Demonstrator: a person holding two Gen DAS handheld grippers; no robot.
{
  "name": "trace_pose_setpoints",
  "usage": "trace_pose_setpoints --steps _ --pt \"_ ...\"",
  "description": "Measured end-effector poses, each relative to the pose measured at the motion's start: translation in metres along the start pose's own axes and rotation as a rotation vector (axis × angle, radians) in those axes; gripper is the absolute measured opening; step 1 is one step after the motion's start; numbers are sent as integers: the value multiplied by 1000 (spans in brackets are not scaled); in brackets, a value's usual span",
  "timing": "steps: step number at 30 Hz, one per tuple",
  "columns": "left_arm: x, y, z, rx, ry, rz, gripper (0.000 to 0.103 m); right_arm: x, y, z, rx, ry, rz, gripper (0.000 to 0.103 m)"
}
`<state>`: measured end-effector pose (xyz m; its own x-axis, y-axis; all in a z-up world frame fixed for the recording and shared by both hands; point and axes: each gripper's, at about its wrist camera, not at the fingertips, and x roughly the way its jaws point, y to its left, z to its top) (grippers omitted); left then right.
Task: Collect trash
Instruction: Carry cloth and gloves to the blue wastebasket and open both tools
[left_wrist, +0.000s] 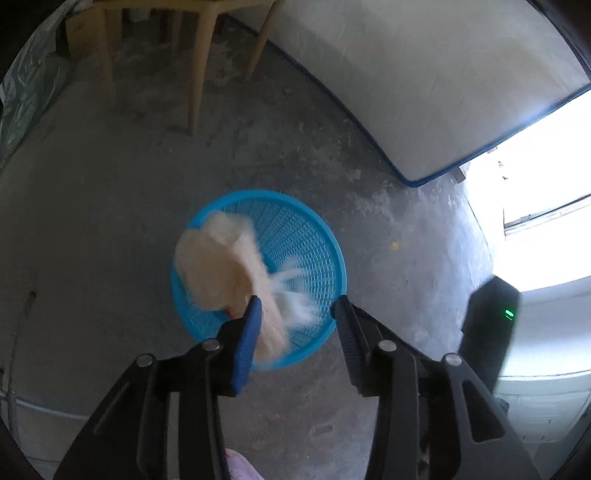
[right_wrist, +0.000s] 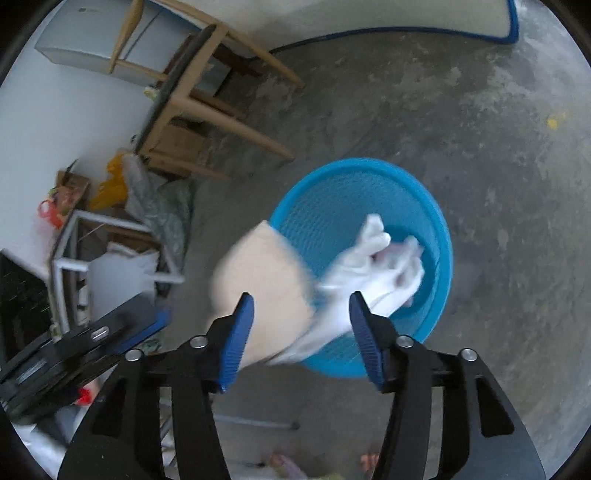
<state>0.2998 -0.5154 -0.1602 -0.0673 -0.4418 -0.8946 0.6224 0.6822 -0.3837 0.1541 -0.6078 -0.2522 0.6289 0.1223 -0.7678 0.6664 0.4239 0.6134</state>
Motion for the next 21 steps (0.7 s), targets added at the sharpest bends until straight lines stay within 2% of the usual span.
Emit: trace_pose_setpoints --steps 6,12,16,19,21 --pt "-35 1 1 45 -112 -29 46 -11 -5 -6 28 -45 4 54" --pt "-93 -6 -17 66 -206 -98 46 -50 11 -22 -34 -101 4 54" --pt "-146 -14 -49 123 -294 -133 48 -90 31 -40 -108 -130 41 54" --pt "-193 -13 -84 156 -378 -129 54 -122 53 -57 -186 -149 66 57" --pt "-218 -7 -107 160 -432 -121 55 -137 67 -68 -233 -151 85 58"
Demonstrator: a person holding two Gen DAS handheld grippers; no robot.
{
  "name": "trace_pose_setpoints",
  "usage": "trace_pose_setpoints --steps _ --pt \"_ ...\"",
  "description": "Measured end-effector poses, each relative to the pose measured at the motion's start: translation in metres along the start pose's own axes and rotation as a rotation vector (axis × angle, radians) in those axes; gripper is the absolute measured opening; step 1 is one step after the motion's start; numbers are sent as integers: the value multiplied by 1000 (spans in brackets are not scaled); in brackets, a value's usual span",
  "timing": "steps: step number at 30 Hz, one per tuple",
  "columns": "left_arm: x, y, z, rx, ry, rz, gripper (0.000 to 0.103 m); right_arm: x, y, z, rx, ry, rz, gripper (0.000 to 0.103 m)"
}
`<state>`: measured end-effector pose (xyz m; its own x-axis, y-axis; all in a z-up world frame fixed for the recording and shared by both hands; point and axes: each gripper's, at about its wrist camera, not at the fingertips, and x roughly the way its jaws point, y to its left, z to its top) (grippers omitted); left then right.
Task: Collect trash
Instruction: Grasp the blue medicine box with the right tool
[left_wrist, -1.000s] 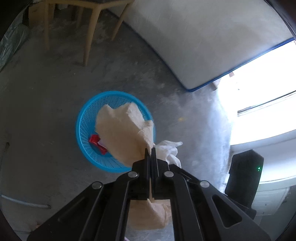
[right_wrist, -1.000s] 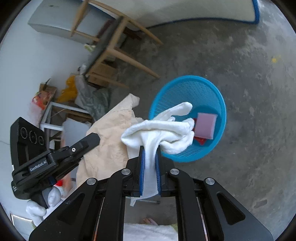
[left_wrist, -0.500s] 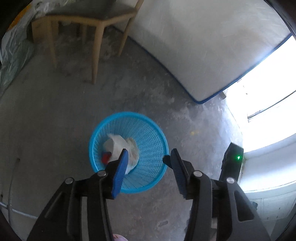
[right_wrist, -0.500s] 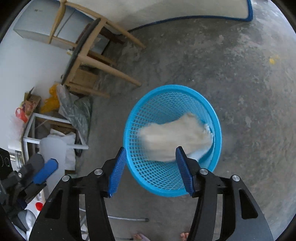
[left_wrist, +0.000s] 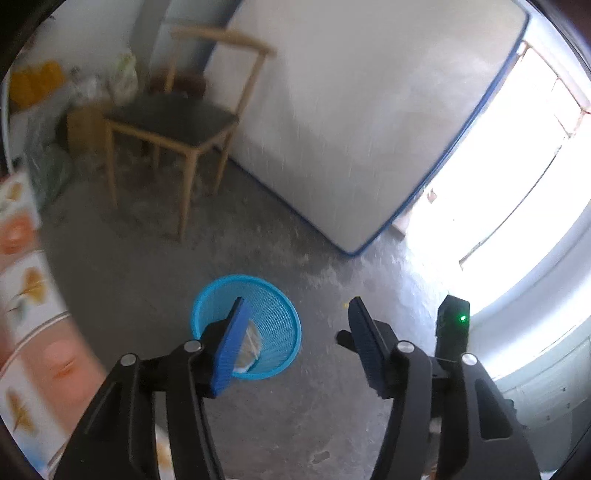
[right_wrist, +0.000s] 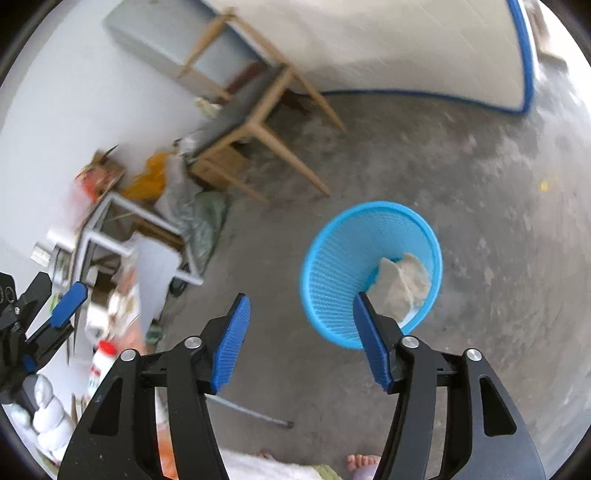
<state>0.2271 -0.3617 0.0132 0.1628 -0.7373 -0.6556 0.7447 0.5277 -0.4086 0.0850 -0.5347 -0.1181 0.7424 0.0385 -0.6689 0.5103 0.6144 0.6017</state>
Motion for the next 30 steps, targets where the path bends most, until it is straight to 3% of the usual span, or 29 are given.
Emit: trace_pose_setpoints --steps 5,9,14,20,26,30 --pt "-89 15 -39 15 -139 107 59 -25 46 -18 -89 54 82 62" --pt "-147 39 -81 13 -215 266 59 -25 79 -35 -108 118 164 64" --pt "-190 72 -142 -89 -241 422 60 3 139 -69 -155 262 279 64" --pt "-193 102 -203 -193 -194 540 60 48 215 -108 -233 414 339 62" --pt "-179 118 -216 -191 -179 691 60 80 271 -113 -342 445 300 58" --pt "-166 141 -215 -291 -148 708 63 111 298 -116 -417 477 256 58"
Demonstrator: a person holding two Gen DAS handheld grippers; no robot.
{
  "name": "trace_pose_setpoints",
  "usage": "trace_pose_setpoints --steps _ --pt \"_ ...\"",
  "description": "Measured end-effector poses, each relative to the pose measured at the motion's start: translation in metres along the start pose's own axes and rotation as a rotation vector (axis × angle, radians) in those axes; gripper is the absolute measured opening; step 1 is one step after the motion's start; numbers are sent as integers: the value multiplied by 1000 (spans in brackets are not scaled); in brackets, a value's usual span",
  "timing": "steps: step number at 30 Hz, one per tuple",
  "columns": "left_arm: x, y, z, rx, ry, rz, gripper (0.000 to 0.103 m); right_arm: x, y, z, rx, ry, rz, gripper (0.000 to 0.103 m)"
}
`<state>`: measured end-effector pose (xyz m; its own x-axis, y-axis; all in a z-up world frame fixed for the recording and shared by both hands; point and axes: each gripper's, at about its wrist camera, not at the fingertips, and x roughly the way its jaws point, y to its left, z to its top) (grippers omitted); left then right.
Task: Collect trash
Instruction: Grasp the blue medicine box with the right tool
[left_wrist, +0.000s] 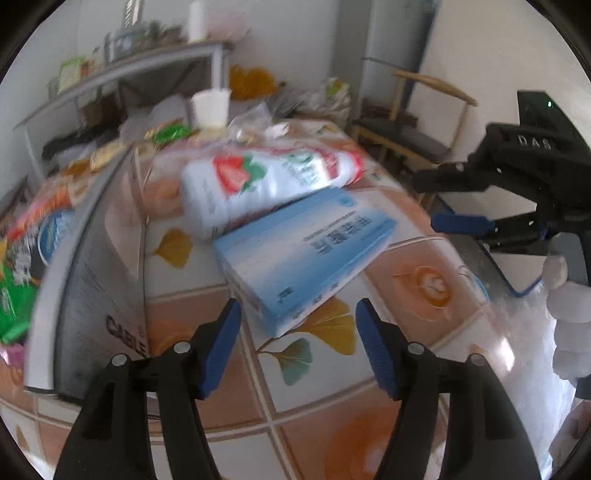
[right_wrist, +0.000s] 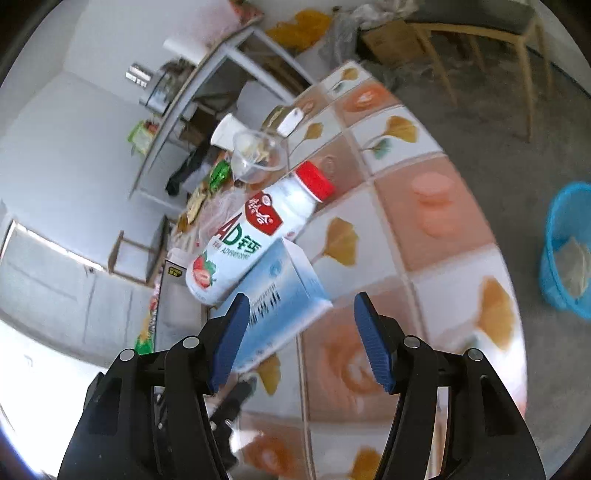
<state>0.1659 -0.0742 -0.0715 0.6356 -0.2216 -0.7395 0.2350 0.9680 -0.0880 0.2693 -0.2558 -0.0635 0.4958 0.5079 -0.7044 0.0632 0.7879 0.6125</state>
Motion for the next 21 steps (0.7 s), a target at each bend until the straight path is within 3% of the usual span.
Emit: trace_pose_setpoints --steps 5,13,16,21 --pt "12 7 0 -46 8 -37 64 28 2 10 -34 86 -3 58" --pt "5 -6 -2 -4 -9 -163 66 26 2 9 -49 105 -22 58" --pt "0 -17 -3 35 -20 -237 66 19 -5 15 -46 81 -45 60" --pt "-10 -50 -9 119 2 -435 66 13 -13 28 -51 33 -46 67"
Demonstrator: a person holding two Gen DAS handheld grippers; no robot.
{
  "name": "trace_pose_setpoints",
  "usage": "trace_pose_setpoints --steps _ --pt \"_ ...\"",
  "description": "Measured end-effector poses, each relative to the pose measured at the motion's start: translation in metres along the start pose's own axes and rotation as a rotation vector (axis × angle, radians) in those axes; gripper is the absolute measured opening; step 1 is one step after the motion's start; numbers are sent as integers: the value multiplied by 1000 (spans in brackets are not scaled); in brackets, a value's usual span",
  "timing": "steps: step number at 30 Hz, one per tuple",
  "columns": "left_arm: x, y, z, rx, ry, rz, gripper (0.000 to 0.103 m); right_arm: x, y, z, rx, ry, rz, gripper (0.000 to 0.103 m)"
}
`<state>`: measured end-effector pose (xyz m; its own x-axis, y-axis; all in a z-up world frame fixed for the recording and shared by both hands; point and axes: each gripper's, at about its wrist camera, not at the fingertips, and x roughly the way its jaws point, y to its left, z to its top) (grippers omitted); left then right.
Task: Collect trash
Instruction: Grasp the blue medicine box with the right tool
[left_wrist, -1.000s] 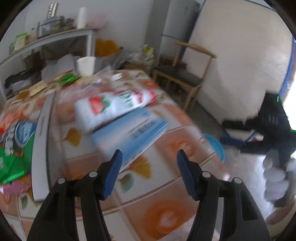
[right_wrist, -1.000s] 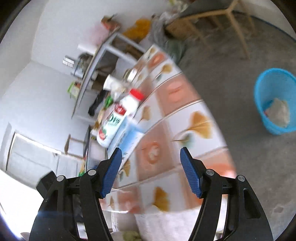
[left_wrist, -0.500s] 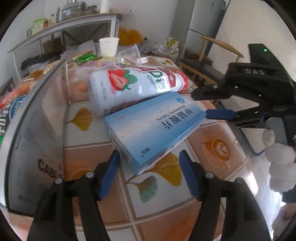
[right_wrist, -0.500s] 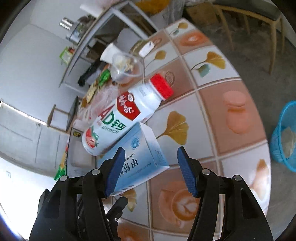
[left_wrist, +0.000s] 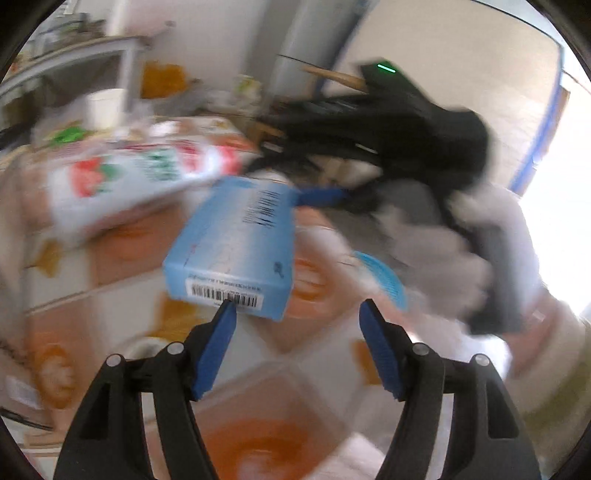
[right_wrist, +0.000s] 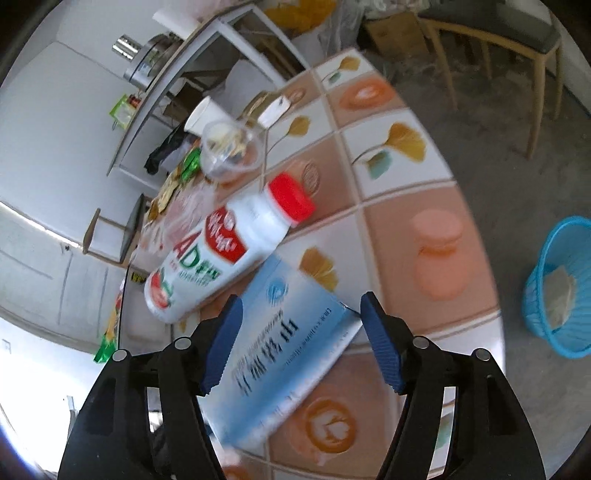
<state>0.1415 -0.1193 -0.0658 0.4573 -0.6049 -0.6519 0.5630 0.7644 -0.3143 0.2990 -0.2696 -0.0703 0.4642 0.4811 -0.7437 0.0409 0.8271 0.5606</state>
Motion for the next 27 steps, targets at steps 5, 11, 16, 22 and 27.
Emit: trace_pose_setpoints --steps 5,11,16,22,27 --pt "0 -26 -9 63 6 -88 67 -3 -4 3 21 -50 -15 67" --pt "-32 -16 -15 50 -52 -93 67 -22 16 -20 12 -54 -149 79" --pt "-59 9 -26 19 -65 -24 67 -13 32 -45 35 21 -214 87" --pt "-108 42 -26 -65 -127 40 67 15 44 -57 74 55 -259 87" --pt "-153 54 7 -76 -204 41 68 25 57 -58 11 2 -357 88"
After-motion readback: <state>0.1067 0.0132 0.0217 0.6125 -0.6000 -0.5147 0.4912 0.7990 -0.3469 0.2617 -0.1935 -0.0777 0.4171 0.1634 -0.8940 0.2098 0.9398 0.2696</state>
